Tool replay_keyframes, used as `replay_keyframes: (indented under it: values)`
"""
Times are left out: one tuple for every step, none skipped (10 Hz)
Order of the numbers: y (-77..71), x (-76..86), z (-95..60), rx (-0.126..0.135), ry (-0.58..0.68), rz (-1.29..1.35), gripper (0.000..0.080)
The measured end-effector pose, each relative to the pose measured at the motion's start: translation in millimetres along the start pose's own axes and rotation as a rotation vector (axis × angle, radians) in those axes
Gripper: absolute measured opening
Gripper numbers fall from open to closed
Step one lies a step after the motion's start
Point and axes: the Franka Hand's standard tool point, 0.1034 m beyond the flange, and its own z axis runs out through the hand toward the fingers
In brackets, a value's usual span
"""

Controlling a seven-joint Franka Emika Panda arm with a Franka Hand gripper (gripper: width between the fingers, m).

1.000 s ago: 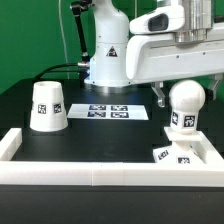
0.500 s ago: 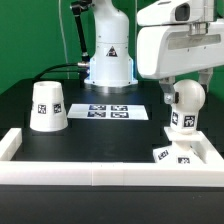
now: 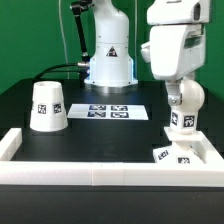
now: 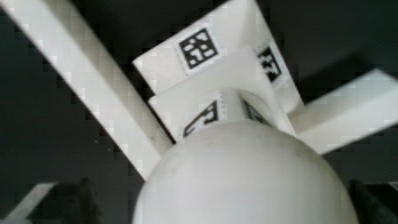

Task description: Assemble lamp

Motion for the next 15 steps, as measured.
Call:
replay_keyframes:
  values:
    - [-1.4,1.7,0.6,-0.001,-0.005,-0.066,0.0698]
    - [-2.3,2.5,1.6,-0.002,-0.012,-0.169,0.0698]
    - [-1.6,2.9,2.1,-0.005,-0.022,-0.248,0.0698]
    - [1.2,4.2,2.5,-0.009,-0.034,-0.331,0.0698]
    - [3.8,6.4,3.1,-0.013,-0.041,-0.362,0.0698]
    - [4.7,5.7,4.5,-0.015,-0.054,-0.440,0.0698]
    - [4.8,4.5,5.5,-0.015,-0.065,-0.489,0.0698]
    - [4.9,4.3,5.6,-0.016,-0.070,-0.499,0.0698]
    - [4.6,4.4,5.8,-0.017,-0.071,-0.485,0.0698]
    - [5.1,3.3,5.8,-0.017,-0.071,-0.484,0.0698]
    - [5.4,2.8,5.8,-0.017,-0.071,-0.482,0.0577]
    - [5.5,2.4,5.8,-0.017,-0.071,-0.482,0.0576]
    - [5.7,2.2,5.8,-0.017,-0.071,-0.481,0.0576]
    - [5.8,2.0,5.8,-0.017,-0.071,-0.459,0.0576]
    - [5.9,1.6,5.9,-0.018,-0.071,-0.439,0.0576]
